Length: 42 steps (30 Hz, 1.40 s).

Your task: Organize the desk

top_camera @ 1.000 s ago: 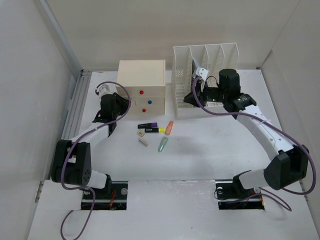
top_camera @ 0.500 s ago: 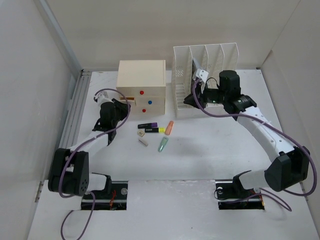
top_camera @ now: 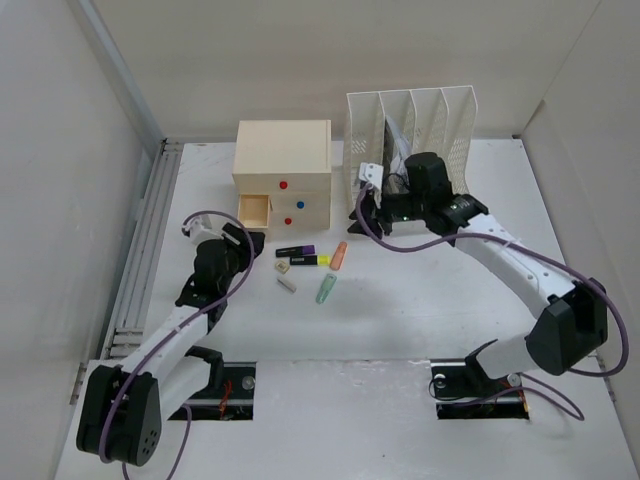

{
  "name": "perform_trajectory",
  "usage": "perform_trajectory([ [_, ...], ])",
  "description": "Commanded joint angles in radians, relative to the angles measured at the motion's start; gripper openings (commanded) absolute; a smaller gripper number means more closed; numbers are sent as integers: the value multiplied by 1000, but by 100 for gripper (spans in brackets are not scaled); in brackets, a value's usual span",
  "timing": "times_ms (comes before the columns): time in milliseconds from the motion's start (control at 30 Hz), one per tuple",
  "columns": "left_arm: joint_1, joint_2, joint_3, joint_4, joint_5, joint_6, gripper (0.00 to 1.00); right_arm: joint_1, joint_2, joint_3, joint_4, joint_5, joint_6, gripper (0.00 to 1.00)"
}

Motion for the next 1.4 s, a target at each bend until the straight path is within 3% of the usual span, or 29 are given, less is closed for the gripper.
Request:
perform_trajectory([
  [0, -6, -27, -10, -46, 1, 7, 65, 68, 31, 34, -38, 71, -87, 46],
  [100, -6, -53, -10, -72, 13, 16, 87, 132, 72, 34, -38, 160, -141, 51],
  [133, -15, -67, -10, -83, 13, 16, 90, 146, 86, 34, -38, 178, -152, 52],
  [233, -15, -148, -19, -134, 22, 6, 96, 198, 151, 34, -38, 249, -184, 52],
  [367, -35, -308, -7, -247, 22, -4, 94, 258, 243, 70, -38, 326, -207, 48],
  [467, -35, -458, 50, -364, 22, -13, 83, 301, 296, 93, -38, 350, -216, 44],
  [500, -35, -493, 70, -396, 22, -13, 75, 310, 310, 118, -38, 350, -216, 42],
  [533, -35, -526, 120, -467, -5, -13, 60, 320, 338, 131, -50, 350, -216, 42],
  [600, -44, -609, 182, -531, -25, 1, 45, 333, 370, 161, -70, 332, -207, 40],
  [667, -44, -653, 292, -619, -70, 24, 30, 347, 422, 211, -82, 292, -183, 40],
  [733, -44, -664, 369, -669, -100, 79, 23, 381, 457, 252, -91, 283, -167, 40],
  [867, -44, -664, 556, -756, -165, 215, 23, 436, 554, 300, -104, 274, -105, 43],
  [967, -44, -664, 582, -769, -200, 315, 38, 456, 589, 313, -88, 263, -33, 44],
  [1133, -44, -685, 531, -780, -260, 426, 51, 478, 622, 303, -27, 342, 49, 46],
  [1367, -44, -735, 469, -761, -251, 426, 54, 510, 643, 258, 60, 477, 124, 49],
])
